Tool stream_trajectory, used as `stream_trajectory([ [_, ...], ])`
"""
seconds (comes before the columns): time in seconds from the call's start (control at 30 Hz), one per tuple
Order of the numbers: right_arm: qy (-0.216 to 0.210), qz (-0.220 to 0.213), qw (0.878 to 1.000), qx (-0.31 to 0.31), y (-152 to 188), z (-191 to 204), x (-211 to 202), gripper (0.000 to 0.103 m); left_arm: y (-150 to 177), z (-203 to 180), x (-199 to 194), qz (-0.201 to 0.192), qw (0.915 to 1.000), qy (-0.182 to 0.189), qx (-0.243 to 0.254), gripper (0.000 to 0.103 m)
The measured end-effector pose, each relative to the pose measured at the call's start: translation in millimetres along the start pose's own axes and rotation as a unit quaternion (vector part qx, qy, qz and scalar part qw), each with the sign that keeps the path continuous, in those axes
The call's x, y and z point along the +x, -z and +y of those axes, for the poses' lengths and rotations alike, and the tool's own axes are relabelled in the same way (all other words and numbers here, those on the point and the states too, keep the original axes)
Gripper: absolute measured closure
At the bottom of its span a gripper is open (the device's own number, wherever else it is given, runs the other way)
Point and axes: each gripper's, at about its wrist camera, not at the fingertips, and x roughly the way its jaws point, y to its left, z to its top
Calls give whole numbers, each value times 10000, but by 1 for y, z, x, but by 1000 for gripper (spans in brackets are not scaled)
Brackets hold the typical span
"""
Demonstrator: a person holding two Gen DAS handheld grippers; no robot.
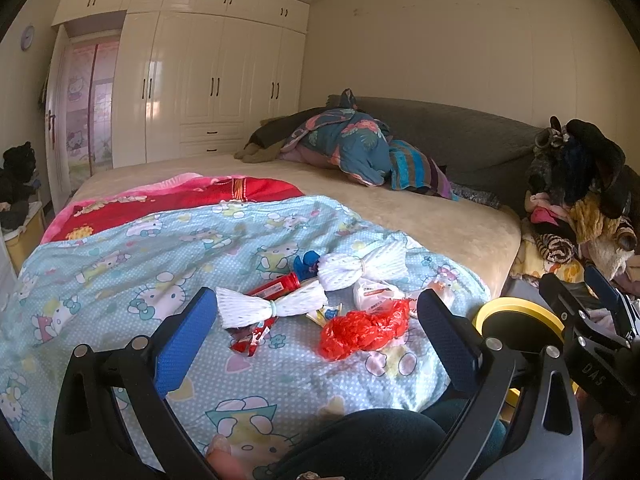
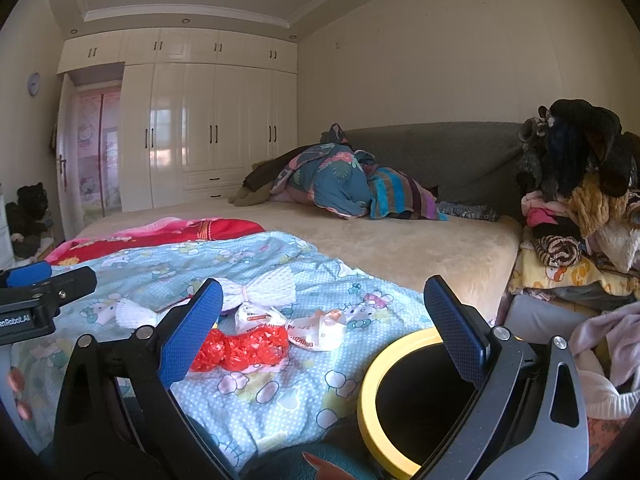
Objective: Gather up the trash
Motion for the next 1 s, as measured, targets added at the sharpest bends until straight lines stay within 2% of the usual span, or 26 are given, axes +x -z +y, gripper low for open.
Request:
stream_trajectory([
  [1.0,12,62,10000,14,1,2,-3,10,0,-1,2,72,10000,19,-23,6],
])
